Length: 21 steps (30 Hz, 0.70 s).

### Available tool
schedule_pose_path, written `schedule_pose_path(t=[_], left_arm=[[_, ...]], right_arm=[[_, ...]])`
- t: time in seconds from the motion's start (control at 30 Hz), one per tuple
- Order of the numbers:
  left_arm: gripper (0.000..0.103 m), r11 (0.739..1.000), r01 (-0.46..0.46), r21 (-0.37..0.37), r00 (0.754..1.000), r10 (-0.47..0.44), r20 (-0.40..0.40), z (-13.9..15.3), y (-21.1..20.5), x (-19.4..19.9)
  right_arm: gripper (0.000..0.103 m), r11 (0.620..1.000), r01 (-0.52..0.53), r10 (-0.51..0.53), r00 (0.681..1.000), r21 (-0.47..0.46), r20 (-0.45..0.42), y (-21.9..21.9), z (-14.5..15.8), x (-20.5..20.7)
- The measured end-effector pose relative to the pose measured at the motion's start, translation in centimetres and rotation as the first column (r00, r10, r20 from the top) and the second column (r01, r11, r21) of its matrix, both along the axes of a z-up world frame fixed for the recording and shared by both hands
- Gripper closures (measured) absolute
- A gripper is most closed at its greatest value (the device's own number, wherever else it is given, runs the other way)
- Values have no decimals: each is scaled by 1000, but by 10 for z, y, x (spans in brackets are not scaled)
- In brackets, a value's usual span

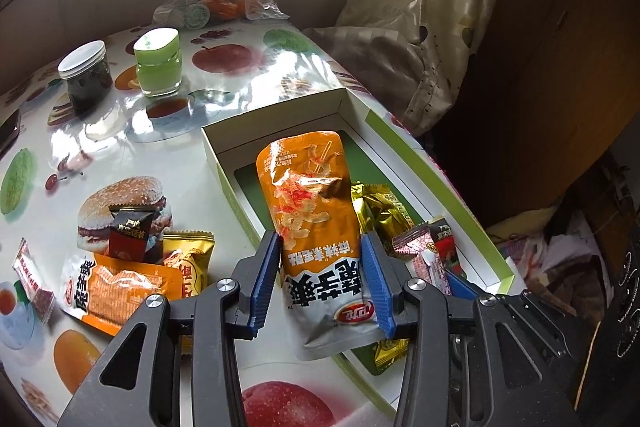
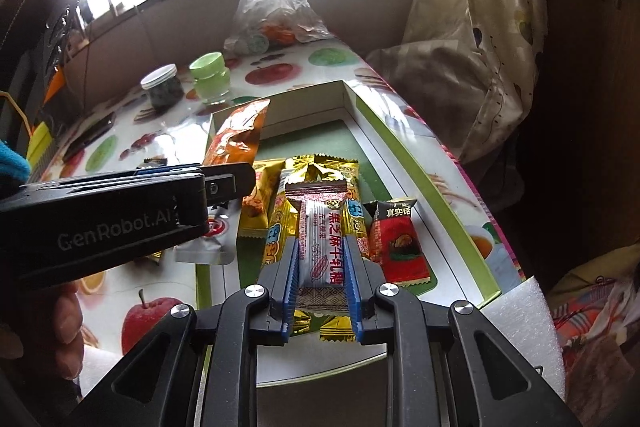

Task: Organize snacks
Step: 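Lower both packets into the box and open both grippers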

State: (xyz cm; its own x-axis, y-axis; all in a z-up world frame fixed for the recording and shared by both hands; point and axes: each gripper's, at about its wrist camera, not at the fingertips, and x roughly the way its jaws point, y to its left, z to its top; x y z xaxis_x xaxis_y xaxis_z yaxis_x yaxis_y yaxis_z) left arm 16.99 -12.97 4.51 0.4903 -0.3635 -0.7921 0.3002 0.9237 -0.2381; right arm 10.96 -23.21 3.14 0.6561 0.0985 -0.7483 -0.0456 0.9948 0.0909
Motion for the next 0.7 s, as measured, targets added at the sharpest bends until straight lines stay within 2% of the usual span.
schedule_pose_path(t=[0.1,0.27,0.7], left_arm=[[59,1000,2,4,1000,-2,-3,0,-1,0],[58,1000,15,-7,1000,-15,-20,-3,-4,2],[53,1000,13,13,1000,-13,-7,0,-4,0]], right_arm=[[83,1000,6,-6,1000,5,2,-3,0,0],[77,1000,11,-11,1000,24,7,-5,1,-2],[64,998,32,-32,999,45,4,-8,2,-5]])
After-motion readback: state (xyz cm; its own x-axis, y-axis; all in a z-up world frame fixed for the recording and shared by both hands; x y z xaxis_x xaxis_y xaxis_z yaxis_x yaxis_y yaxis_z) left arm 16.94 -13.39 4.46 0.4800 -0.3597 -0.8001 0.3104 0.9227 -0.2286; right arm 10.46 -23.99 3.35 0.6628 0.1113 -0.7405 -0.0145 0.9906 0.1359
